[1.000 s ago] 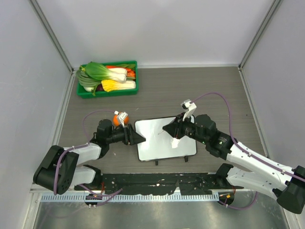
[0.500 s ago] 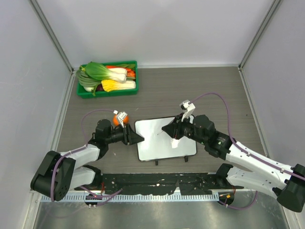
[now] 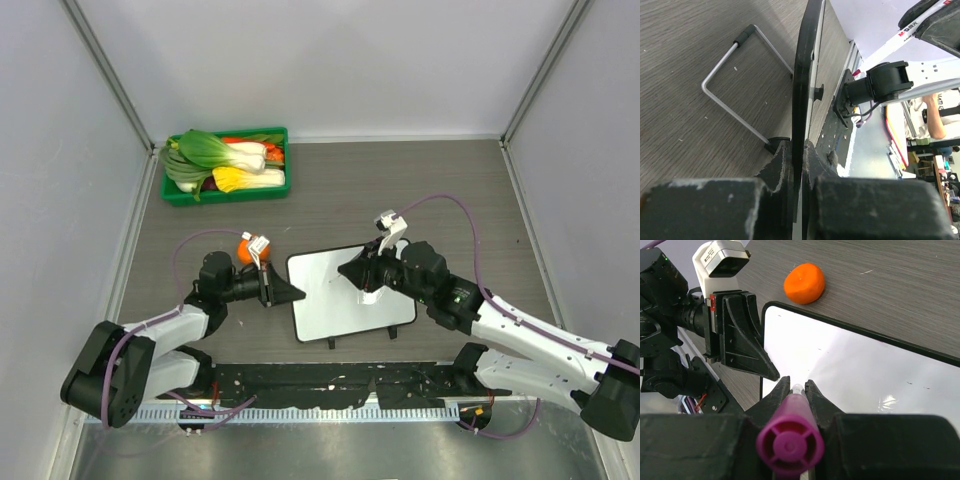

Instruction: Write a sentence on the whiteboard

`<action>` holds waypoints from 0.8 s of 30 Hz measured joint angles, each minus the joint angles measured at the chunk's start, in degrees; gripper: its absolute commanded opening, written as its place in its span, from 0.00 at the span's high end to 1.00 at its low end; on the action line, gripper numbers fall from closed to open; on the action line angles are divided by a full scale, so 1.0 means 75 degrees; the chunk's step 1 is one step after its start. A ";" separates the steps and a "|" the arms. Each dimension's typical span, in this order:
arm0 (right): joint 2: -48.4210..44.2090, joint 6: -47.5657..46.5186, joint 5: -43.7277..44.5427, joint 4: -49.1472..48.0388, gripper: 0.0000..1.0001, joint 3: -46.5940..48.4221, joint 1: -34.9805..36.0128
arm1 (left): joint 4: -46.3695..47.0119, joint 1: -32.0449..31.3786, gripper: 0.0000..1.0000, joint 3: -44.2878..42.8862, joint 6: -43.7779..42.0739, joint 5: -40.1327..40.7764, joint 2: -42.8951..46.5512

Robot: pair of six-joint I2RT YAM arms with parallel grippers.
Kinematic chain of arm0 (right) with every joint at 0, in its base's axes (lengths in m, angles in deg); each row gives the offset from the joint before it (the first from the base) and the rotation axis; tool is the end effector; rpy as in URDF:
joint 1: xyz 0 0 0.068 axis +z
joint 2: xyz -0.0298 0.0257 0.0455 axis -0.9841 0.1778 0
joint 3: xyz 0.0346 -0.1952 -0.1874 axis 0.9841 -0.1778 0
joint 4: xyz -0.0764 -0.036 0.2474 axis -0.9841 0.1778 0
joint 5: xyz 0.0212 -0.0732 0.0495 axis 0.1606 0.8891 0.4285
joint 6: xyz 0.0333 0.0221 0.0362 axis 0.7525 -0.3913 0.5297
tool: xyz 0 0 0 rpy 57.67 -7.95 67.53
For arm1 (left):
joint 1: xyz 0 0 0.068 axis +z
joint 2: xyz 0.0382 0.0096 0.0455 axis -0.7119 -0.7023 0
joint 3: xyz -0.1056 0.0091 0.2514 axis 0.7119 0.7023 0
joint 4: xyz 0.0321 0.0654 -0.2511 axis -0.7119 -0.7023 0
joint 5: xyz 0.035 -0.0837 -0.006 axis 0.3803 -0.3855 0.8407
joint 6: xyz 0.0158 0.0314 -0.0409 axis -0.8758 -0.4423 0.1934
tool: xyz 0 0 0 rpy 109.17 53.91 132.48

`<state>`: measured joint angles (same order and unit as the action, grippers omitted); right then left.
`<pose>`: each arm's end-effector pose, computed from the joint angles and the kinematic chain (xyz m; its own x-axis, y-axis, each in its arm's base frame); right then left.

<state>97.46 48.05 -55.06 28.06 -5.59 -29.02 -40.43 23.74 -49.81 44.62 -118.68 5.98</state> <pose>0.1361 0.1675 0.2843 -0.5099 0.0956 -0.8549 -0.6201 0.6480 0.4423 0.1763 -0.0991 0.1651 -0.8109 -0.1366 -0.5690 0.5061 0.3245 -0.7991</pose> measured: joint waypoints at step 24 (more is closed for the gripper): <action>0.0000 -0.0254 0.0490 -0.0460 0.99 0.0015 0.0114 | -0.0134 -0.0012 1.00 0.0000 0.0035 0.0023 0.0096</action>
<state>97.46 46.15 -51.39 24.61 -5.49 -28.17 -41.44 23.65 -49.81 44.88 -118.51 6.70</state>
